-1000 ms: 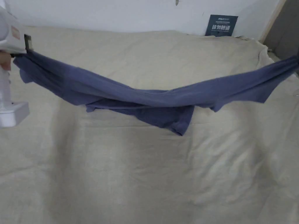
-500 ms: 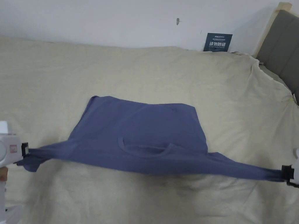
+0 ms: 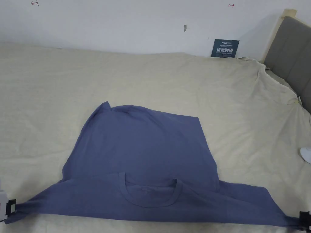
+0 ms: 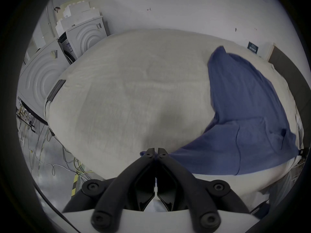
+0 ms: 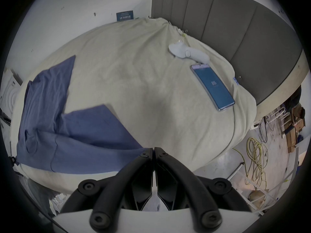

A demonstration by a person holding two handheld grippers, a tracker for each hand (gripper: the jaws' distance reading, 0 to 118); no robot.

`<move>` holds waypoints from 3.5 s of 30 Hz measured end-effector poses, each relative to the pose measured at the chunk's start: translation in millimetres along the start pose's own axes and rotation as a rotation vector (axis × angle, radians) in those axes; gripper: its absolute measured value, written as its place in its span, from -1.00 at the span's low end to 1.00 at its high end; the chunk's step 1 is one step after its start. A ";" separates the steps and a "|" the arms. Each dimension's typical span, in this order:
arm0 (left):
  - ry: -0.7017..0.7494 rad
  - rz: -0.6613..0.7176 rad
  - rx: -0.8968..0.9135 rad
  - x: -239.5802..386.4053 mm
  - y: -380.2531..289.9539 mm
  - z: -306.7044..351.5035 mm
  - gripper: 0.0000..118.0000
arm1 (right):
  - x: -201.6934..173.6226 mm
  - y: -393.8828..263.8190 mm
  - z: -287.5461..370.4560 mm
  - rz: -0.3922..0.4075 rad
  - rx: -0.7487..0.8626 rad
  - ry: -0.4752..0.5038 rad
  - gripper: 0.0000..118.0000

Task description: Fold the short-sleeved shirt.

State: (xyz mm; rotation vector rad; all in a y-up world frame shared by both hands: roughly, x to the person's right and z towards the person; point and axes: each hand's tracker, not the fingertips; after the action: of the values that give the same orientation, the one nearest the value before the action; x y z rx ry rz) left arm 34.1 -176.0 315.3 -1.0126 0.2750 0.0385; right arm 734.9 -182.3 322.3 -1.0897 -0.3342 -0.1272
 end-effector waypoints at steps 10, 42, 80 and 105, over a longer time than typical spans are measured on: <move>0.044 0.077 0.125 -8.6 21.8 26.1 0.93 | 6.0 8.1 21.6 0.003 0.089 0.039 0.87; -0.249 -0.081 0.756 133.9 7.0 122.1 -1.00 | -124.7 -17.7 150.7 0.085 0.823 0.294 -1.00; -0.143 0.098 0.324 50.5 54.1 101.7 1.00 | -131.6 -12.4 145.8 0.104 0.780 0.328 -1.00; -0.114 0.359 -0.134 6.4 1.4 -22.4 -0.93 | -155.9 -8.2 141.0 0.160 0.734 0.319 -1.00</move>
State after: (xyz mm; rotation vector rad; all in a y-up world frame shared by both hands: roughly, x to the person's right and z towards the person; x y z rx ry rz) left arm 35.4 -194.7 301.4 -1.0789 0.3500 0.4437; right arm 557.0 -71.0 337.2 -0.3540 0.0080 -0.0272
